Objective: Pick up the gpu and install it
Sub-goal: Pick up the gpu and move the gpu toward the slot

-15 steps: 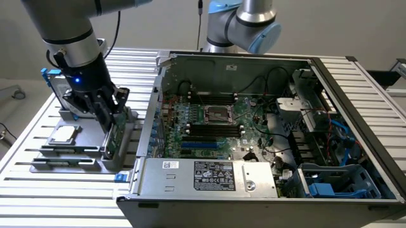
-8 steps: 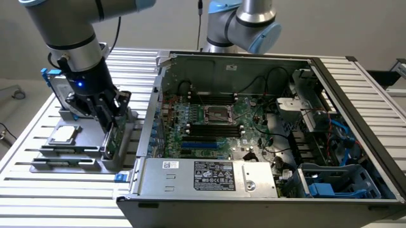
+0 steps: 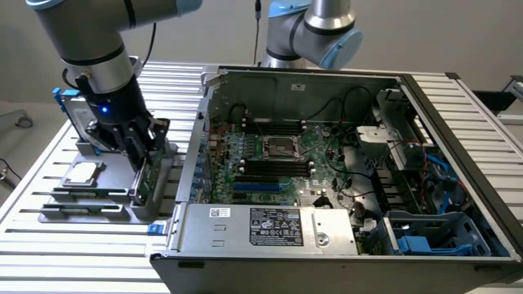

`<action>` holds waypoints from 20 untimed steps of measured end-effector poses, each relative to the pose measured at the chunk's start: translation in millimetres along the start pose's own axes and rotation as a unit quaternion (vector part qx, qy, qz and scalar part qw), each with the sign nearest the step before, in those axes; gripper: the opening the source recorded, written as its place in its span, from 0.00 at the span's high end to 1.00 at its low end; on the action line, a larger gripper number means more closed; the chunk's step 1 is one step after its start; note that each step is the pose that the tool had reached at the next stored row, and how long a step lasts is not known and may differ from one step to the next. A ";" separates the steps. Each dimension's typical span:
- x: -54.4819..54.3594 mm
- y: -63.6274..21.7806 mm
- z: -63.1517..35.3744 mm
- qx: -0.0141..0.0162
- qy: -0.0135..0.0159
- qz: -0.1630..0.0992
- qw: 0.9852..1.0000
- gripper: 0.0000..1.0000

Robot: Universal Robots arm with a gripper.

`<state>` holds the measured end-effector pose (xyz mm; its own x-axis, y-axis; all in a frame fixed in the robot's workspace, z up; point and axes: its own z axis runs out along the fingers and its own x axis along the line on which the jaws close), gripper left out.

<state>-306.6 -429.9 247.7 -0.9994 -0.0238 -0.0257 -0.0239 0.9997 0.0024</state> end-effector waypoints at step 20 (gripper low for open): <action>-1.4 -1.6 3.3 0.002 0.000 0.000 1.000 0.66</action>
<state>-305.0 -431.4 244.4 -0.9994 -0.0238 -0.0254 -0.0238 0.9997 -0.0016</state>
